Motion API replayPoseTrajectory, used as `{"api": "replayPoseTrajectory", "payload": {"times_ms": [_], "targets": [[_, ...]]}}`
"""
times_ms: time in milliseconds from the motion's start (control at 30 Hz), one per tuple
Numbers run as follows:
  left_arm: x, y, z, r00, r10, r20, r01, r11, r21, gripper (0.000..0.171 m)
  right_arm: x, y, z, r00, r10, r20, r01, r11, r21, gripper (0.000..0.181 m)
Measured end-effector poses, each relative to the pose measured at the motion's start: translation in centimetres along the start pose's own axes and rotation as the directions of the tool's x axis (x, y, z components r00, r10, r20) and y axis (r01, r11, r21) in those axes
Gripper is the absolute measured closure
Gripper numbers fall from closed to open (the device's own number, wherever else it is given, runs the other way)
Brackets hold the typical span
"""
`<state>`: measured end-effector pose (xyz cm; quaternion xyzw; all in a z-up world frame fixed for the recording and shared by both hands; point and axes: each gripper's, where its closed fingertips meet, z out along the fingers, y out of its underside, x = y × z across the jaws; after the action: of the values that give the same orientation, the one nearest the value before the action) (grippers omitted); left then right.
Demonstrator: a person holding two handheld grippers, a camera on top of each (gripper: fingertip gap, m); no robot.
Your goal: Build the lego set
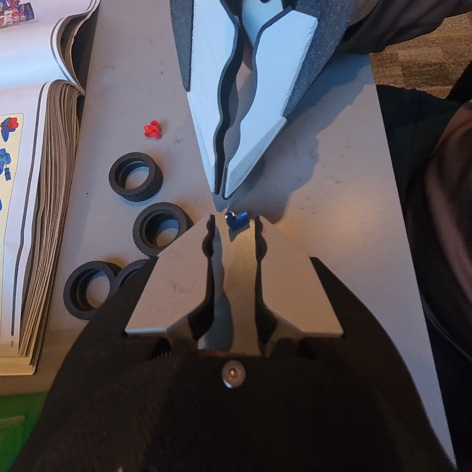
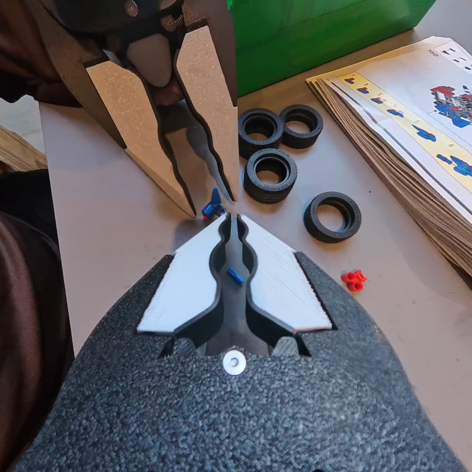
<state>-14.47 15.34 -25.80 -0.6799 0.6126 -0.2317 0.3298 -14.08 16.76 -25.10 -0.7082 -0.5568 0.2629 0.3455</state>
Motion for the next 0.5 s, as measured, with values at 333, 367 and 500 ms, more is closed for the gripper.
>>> {"api": "replayPoseTrajectory", "payload": {"times_ms": [333,367,500], "targets": [[-0.1,-0.3,-0.3,1.000,0.006,0.009,-0.007,1.000,0.021,0.142,1.6,0.2,-1.5,0.998,-0.008,-0.057,0.007,0.999,-0.032,0.176],[-0.2,-0.4,-0.3,1.000,0.006,0.013,-0.006,1.000,0.024,0.141,2.1,0.3,-2.0,0.997,-0.008,-0.073,0.006,0.999,-0.038,0.175],[-0.3,-0.4,-0.3,1.000,0.008,0.019,-0.009,0.999,0.032,0.140,2.4,1.0,-3.7,0.999,0.033,-0.012,-0.034,0.997,-0.067,0.174]]}}
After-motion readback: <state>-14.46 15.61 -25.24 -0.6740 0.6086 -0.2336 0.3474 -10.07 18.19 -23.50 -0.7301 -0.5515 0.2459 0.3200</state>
